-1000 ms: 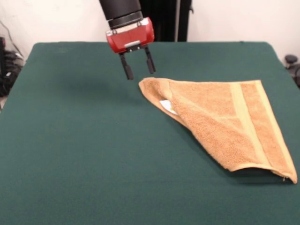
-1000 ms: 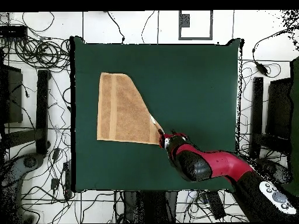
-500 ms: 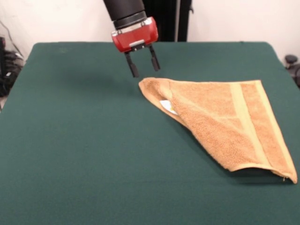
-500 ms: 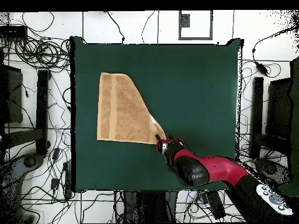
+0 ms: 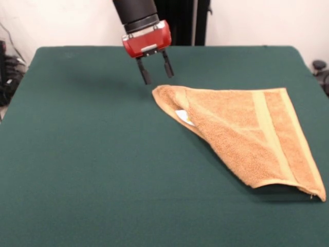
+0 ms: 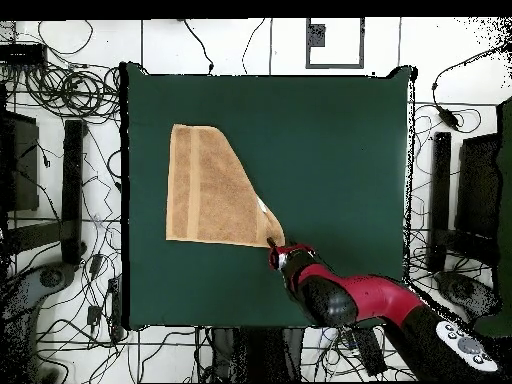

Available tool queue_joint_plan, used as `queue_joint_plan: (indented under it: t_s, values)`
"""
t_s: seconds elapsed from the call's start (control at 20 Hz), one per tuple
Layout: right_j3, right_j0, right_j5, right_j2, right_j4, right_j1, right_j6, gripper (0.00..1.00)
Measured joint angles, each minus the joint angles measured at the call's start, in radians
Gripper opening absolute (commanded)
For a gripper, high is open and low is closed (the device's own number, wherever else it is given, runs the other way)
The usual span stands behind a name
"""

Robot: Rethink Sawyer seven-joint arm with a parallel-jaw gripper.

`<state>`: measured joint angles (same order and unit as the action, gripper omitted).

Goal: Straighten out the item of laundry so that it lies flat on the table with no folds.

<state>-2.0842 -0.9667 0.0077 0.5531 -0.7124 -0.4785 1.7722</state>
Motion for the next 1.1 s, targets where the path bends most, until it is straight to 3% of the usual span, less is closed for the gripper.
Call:
queue_joint_plan:
  t_s: [0.35,1.1]
  values:
    - [-0.006,-0.005,-0.025,-0.017,-0.011,0.051,0.0,1.0]
    - [-0.064,-0.015,-0.026,-0.07,-0.03,0.006,0.0,1.0]
